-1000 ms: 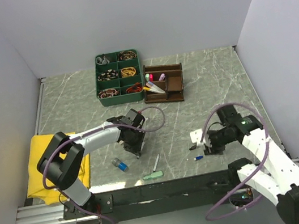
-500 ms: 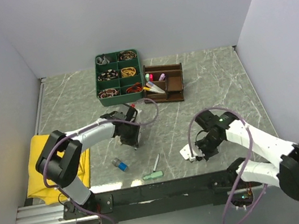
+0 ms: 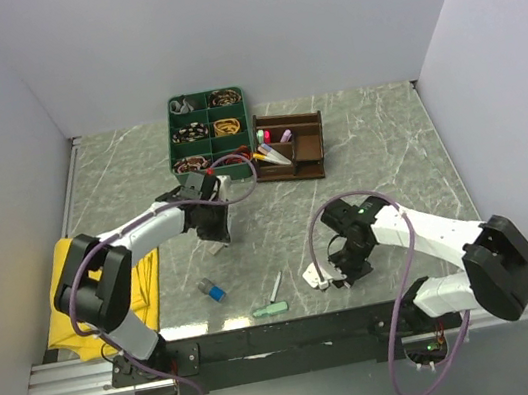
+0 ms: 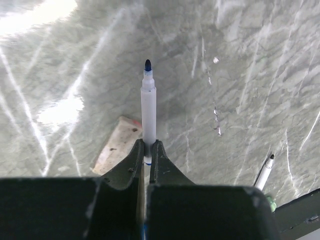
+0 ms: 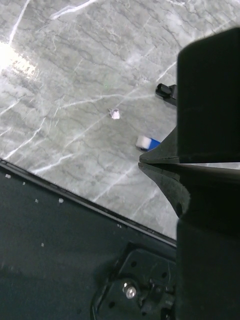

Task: Sort the stationery into containers
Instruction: Pick up the pen from the center of the board.

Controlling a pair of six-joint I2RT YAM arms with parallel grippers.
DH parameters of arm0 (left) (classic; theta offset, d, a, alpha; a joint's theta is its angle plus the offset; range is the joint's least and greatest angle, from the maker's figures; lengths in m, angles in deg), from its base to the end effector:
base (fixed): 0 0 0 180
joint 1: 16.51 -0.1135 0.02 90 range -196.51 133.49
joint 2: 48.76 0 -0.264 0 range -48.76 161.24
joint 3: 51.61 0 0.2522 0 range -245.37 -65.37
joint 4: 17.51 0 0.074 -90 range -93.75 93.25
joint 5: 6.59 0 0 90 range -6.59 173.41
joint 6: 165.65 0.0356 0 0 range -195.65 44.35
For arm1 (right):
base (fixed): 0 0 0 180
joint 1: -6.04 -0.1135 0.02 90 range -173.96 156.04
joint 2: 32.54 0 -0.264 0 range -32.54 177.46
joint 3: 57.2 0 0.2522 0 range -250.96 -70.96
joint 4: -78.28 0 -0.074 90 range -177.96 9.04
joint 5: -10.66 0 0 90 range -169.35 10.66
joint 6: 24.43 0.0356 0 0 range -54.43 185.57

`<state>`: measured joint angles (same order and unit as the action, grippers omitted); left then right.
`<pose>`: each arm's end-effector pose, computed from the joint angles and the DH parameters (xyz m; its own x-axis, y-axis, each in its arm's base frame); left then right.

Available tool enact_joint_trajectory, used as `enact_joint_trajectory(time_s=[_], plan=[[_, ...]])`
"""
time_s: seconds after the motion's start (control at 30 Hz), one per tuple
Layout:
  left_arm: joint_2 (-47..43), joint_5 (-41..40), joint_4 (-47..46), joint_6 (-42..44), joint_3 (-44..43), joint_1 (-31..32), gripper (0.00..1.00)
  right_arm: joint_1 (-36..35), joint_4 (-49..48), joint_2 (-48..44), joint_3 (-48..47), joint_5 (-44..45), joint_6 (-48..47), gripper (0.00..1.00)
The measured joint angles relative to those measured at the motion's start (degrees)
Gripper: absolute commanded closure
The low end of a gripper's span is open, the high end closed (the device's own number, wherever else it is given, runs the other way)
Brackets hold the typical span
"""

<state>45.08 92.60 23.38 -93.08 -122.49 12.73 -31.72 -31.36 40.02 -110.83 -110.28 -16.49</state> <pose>0.2747 -0.1603 0.1806 -0.9101 0.1706 -0.3775 0.2840 0.9204 -0.2688 0.1317 0.1251 0.1790 0.4160 -0.7523 -0.5109 -0.8562 -0.5133 0.0587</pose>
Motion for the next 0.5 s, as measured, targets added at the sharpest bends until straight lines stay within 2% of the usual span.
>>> enact_joint_trajectory(time_s=[0.5], plan=[[-2.49,0.00,-0.52,-0.28,-0.02,-3.10,0.99,-0.74,-4.55,5.42,-1.42,5.09,3.96,0.91]])
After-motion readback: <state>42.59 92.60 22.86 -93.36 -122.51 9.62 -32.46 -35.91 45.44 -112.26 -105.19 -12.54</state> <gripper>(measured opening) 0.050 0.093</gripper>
